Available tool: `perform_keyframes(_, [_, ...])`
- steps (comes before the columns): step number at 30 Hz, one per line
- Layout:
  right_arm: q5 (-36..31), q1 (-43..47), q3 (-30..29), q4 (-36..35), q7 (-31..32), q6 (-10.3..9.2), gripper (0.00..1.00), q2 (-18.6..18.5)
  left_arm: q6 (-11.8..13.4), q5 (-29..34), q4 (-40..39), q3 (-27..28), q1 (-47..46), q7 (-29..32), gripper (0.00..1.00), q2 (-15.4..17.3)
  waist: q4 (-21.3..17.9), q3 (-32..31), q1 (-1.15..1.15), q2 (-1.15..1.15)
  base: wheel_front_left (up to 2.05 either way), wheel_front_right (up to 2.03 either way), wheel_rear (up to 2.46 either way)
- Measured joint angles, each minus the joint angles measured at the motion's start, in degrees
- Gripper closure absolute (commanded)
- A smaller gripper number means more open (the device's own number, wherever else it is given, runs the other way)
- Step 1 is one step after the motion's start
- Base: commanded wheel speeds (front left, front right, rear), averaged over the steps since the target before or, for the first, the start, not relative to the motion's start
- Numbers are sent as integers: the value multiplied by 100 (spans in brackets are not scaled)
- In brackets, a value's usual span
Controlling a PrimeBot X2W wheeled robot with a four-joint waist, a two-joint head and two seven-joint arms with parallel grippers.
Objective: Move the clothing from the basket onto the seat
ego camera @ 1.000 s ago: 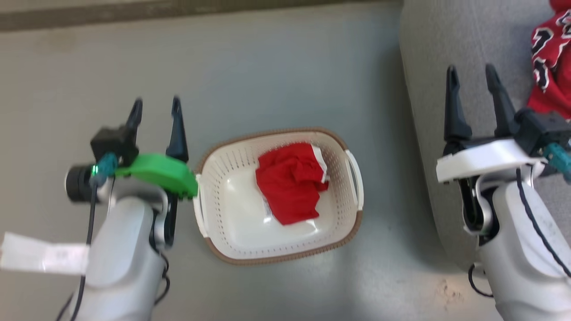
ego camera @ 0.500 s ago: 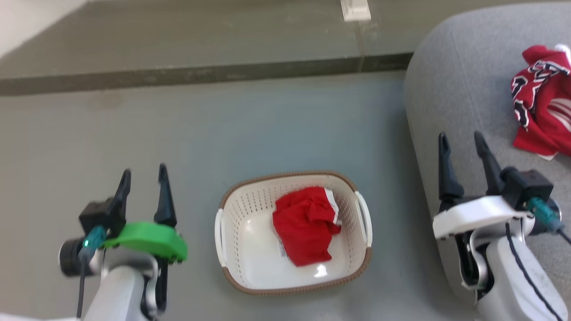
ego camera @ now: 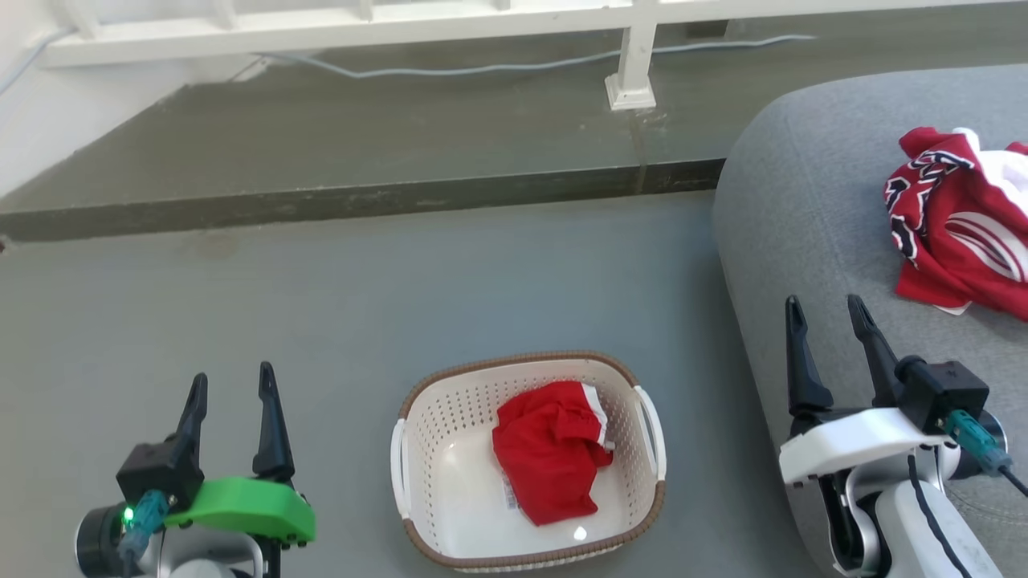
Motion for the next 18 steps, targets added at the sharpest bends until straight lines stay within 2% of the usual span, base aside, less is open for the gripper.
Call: perform_keyframes(18, [0, 179, -30, -356, 0, -2, 0, 0, 2, 104, -705, 74, 586, 0, 0, -5, -57, -27, 0, 0, 0, 0, 0])
